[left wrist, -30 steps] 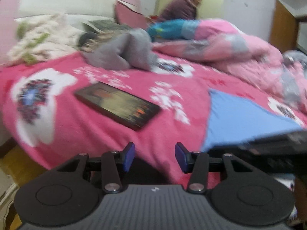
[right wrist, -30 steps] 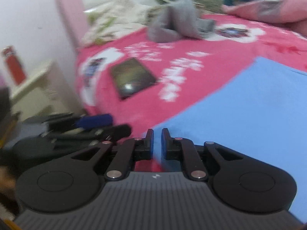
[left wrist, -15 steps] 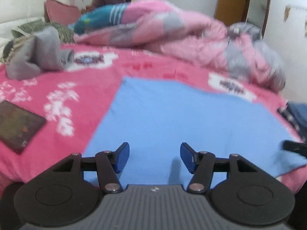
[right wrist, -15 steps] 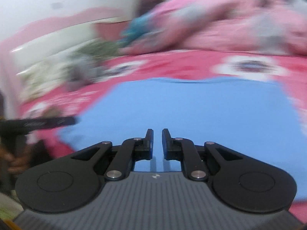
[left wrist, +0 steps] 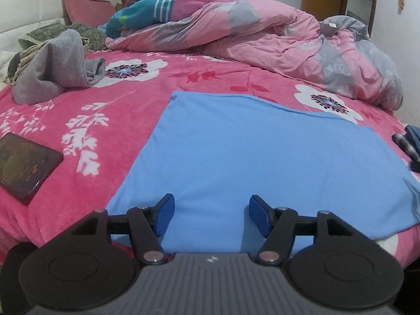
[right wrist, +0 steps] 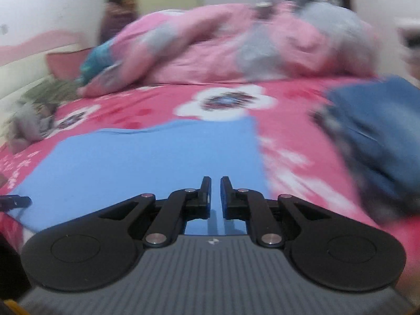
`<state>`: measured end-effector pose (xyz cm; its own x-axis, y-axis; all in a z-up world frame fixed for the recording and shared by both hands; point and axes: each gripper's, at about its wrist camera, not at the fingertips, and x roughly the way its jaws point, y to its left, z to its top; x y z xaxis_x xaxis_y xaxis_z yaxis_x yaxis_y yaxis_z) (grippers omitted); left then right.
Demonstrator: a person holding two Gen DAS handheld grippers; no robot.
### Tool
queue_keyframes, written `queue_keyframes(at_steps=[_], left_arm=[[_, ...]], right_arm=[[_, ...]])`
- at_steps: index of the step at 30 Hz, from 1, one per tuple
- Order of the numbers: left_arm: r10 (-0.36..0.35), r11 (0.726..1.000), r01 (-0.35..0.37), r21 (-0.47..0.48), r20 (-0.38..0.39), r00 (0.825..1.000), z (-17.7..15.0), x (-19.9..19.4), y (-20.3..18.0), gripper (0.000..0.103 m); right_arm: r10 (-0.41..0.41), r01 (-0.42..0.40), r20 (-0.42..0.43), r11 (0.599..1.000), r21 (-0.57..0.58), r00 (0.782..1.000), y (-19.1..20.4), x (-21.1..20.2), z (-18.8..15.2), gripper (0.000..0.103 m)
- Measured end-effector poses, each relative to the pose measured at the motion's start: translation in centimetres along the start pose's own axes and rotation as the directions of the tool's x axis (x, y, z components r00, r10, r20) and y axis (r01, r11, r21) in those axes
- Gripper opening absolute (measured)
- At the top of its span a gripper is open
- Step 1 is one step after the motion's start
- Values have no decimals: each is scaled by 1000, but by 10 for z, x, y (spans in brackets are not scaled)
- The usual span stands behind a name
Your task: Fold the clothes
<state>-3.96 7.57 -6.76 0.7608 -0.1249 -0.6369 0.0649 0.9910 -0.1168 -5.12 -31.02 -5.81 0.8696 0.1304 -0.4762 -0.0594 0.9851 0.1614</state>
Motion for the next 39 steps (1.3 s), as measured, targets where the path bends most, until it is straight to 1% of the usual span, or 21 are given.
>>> queue_keyframes(at_steps=[2,4,6,7,10,11,13,16,18,19,22,24,27,28,29,31,33,34,35,37,39], left_arm=[[-6,1000,6,-10,2,1000,0,1,2,65],[-14,1000,15,-14,2,1000,0,1,4,65],[-25,1000,25,-13,1,1000,0,1,6,65],[-29,1000,29,-12,1,1000,0,1,6,65],[-32,999,32,-10,4,999,-1,1,7,65],[-29,1000,30,-9,4,1000,-1,1,6,65],[-27,1000,27,-4,5,1000,-2,1,6,65],[-27,1000,27,6,5,1000,-2,1,5,65],[-36,999,36,10,5,999,-2,1,6,65],[-40,999,40,11,5,999,-2,1,7,65],[-46,999,46,8,6,999,-2,0,9,65],[-46,999,46,5,8,999,-2,0,9,65],[-48,999,48,-5,12,999,-2,0,10,65],[-50,999,50,-10,14,999,-3,-1,11,65],[-51,999,52,-15,16,999,-3,-1,11,65],[-55,998,55,-25,20,998,-3,-1,13,65],[-58,998,59,-33,24,998,-3,-1,14,65],[-60,998,61,-34,23,998,-3,-1,14,66],[-61,998,61,-33,21,998,-3,-1,14,67],[-57,998,57,-32,15,998,-2,-1,12,68],[-51,998,51,-30,8,999,-1,0,11,68]], right_arm=[[13,-12,-44,1000,19,999,-9,22,1,6],[-35,40,-82,997,59,996,-30,26,-6,0],[-73,84,-75,985,150,995,-60,11,-12,0],[-118,130,-80,977,171,990,-70,5,-9,5],[-141,147,-49,971,190,989,-78,1,10,7],[-129,135,-44,971,195,991,-78,5,17,6],[-44,53,-50,978,201,998,-69,34,31,6],[70,-52,-72,974,223,995,-60,76,50,6],[60,-20,-137,960,281,989,-78,101,49,4],[16,30,-150,955,295,988,-90,103,47,0],[-83,120,-124,937,329,989,-107,87,53,5],[-40,69,-98,947,314,994,-98,91,62,5],[111,-62,-135,943,327,985,-82,126,70,5],[138,-79,-155,938,338,978,-81,138,71,5],[112,-48,-173,941,335,979,-85,148,70,3],[8,48,-166,943,330,986,-98,134,69,2],[-46,84,-132,950,300,990,-97,99,68,8],[-63,92,-111,957,275,992,-93,79,67,8],[-59,80,-89,963,257,994,-88,60,64,8],[24,-12,-50,973,232,998,-72,30,51,8],[118,-107,-50,977,184,992,-54,11,31,9]])
